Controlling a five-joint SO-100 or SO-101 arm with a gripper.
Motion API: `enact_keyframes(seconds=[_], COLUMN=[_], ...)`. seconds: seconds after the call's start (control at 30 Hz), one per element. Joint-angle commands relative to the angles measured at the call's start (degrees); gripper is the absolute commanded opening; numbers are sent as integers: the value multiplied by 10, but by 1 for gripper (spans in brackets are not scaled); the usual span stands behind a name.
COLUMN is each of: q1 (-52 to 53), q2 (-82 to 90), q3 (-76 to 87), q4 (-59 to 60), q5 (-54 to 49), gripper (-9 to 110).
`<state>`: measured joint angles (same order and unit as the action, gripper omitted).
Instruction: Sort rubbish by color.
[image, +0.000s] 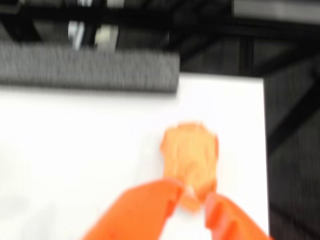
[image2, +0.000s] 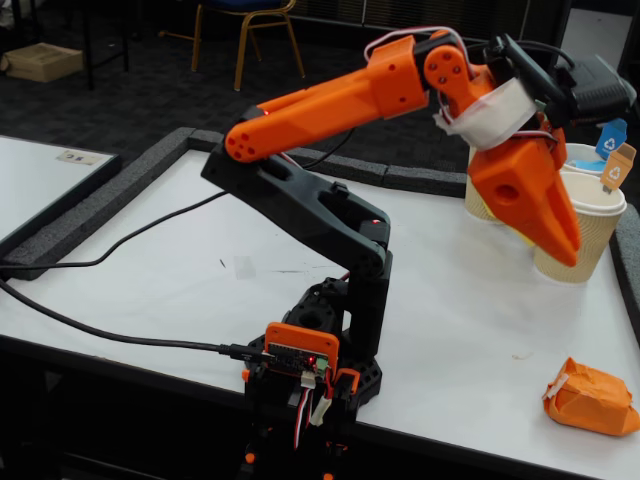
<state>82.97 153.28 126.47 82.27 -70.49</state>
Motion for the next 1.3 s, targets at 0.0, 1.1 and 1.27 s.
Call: enact_keyframes(seconds=[0.0,1.1,1.27], q1=[-8,-86,-77], q2=[-18,-395,-484], q3=[-85,-223,-262], q4=[32,-145,-156], q5=[11,3,-11], gripper=[0,0,0])
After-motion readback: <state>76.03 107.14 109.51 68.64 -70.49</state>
